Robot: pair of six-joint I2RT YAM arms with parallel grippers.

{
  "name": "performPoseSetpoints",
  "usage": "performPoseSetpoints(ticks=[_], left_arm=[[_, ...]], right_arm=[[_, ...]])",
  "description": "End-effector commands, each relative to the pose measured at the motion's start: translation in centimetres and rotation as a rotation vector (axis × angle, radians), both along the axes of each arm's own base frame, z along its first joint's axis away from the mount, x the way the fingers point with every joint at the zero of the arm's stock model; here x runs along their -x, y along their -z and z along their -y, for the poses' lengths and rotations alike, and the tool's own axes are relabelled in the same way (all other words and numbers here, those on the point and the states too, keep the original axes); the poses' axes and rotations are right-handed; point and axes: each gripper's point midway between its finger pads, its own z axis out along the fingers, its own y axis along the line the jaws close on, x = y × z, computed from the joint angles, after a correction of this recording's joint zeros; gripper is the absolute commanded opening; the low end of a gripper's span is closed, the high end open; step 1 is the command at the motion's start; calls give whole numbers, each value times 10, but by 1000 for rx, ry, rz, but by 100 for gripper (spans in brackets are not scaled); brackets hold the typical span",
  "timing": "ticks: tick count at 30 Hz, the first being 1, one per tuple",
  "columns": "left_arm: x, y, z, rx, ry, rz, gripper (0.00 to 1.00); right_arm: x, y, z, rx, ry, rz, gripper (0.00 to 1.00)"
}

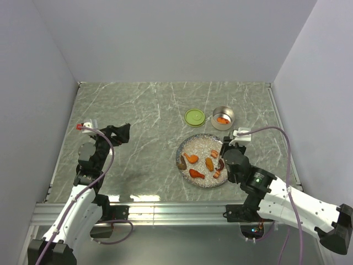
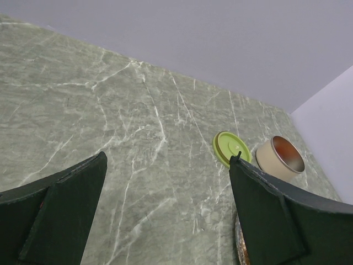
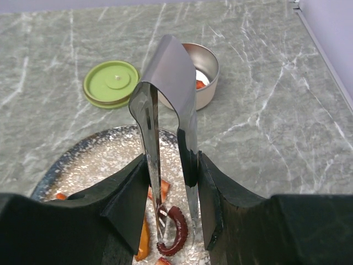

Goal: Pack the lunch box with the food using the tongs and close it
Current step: Pick up the food using the clamp

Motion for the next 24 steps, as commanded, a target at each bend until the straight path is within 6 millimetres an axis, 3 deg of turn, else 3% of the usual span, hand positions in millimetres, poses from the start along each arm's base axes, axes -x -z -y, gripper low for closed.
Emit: performPoseSetpoints(ticks=[1, 7, 17, 24], left_arm=[[0, -15, 3, 2, 22, 61, 100], [0, -15, 3, 3, 19, 64, 99], [0, -14, 3, 3, 19, 62, 99], [-2, -13, 3, 2, 21, 58, 99]], right_arm=[[-5, -12, 2, -33, 61, 41, 45], [-6, -10, -2, -46, 44, 58, 42], [-11, -11, -7, -12, 41, 51, 22], [-15, -64, -7, -16, 34, 129, 19]])
